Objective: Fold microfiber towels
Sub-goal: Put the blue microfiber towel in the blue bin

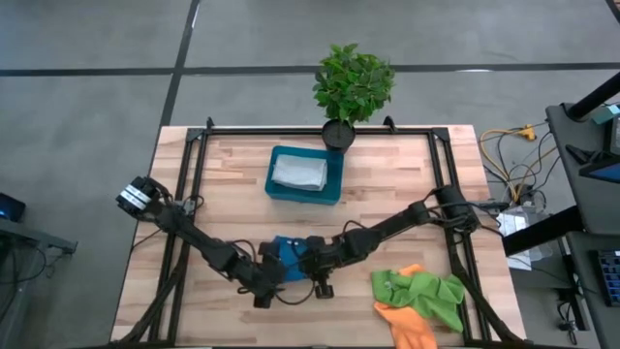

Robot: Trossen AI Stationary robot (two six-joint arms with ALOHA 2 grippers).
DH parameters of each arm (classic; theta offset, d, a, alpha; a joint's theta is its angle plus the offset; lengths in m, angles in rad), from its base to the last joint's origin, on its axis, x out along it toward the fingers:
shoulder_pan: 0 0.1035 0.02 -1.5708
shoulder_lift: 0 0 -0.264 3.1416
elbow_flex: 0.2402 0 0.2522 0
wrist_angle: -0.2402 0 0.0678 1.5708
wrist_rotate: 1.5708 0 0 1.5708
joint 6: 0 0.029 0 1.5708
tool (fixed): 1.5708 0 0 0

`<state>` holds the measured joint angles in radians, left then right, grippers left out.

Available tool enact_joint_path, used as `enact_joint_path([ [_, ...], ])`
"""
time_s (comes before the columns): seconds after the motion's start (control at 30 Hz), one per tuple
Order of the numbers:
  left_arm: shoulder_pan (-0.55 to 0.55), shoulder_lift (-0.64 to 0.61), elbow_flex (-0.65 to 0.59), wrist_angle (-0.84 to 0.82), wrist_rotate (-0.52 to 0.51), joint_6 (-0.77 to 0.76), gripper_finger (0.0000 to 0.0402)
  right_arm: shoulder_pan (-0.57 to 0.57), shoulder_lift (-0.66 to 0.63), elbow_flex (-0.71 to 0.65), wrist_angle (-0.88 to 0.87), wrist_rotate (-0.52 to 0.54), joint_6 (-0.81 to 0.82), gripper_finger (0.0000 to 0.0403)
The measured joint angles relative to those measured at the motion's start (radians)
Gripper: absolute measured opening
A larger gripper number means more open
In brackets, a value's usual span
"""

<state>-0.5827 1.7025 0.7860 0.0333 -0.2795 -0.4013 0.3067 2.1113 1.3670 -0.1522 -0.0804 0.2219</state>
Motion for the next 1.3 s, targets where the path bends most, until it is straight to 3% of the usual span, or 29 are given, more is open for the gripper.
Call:
enact_joint_path([
  [0.13,0.000,0.025,0.011,-0.052,0.000,-0.094,0.0267,-0.002,-0.013,0.000,-0.001,-0.001,0.006,0.0013],
  [0.27,0.000,0.020,0.035,-0.159,-0.019,-0.167,0.0236,-0.003,-0.022,0.000,0.004,0.004,0.006,0.0013],
  [0.4,0.000,0.001,0.065,-0.256,-0.024,-0.163,0.0156,-0.004,-0.026,0.000,0.001,0.007,0.006,0.0013],
  [0.53,0.000,-0.024,0.117,-0.382,-0.013,-0.164,0.0042,-0.001,-0.040,0.000,-0.025,-0.005,0.004,0.0013],
  [0.6,0.000,-0.049,0.140,-0.418,-0.019,-0.163,0.0013,-0.001,-0.055,0.000,-0.048,-0.005,-0.010,0.0013],
  [0.73,0.001,-0.091,0.178,-0.483,-0.067,-0.130,0.0008,-0.004,-0.102,0.000,-0.089,0.017,-0.039,0.0012],
  [1.1,0.054,-0.252,0.230,-0.520,-0.113,0.030,0.0001,-0.038,-0.328,0.000,-0.276,0.207,-0.129,0.0011],
  [1.3,0.106,-0.345,0.238,-0.602,-0.200,0.148,0.0000,-0.085,-0.419,0.000,-0.309,0.257,-0.164,0.0011],
])
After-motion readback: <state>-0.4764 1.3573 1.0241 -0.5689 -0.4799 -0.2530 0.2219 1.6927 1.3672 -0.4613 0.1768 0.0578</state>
